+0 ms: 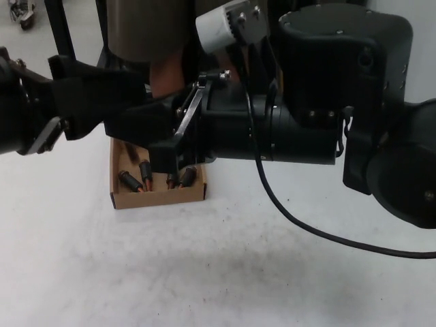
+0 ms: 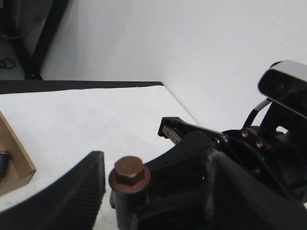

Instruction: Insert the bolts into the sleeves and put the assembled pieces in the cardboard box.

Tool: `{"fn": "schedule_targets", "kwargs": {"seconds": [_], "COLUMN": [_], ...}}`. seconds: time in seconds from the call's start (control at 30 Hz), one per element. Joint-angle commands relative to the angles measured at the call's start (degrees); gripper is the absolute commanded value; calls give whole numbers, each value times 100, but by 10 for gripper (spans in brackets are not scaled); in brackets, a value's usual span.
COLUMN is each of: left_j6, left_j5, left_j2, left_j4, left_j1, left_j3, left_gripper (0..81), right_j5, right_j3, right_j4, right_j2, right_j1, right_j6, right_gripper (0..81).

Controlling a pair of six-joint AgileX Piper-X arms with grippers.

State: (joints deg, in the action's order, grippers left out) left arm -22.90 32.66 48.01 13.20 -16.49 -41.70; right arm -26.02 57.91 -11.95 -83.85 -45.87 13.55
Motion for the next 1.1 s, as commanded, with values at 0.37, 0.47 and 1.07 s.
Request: {"fn": "schedule_targets", "kwargs": {"seconds": [0.37, 0.47, 1.07], "left_j6": [99, 329, 534], "left_j5": [-441, -811, -3266], "left_j2": [-273, -542, -3288], "left_j4": [-63, 3, 4165], "left_j1": [-9, -9, -9], "left_j3": [-172, -217, -559], "left_gripper": [592, 578, 519], "right_j5": [-48, -30, 429], "right_j3": [91, 91, 2688], "right_j4": [452, 696, 2477], "right_j2": [132, 132, -2508], "right_j1": [20, 20, 827], "right_j6": [-95, -245, 26], "right_gripper": [0, 0, 0]}}
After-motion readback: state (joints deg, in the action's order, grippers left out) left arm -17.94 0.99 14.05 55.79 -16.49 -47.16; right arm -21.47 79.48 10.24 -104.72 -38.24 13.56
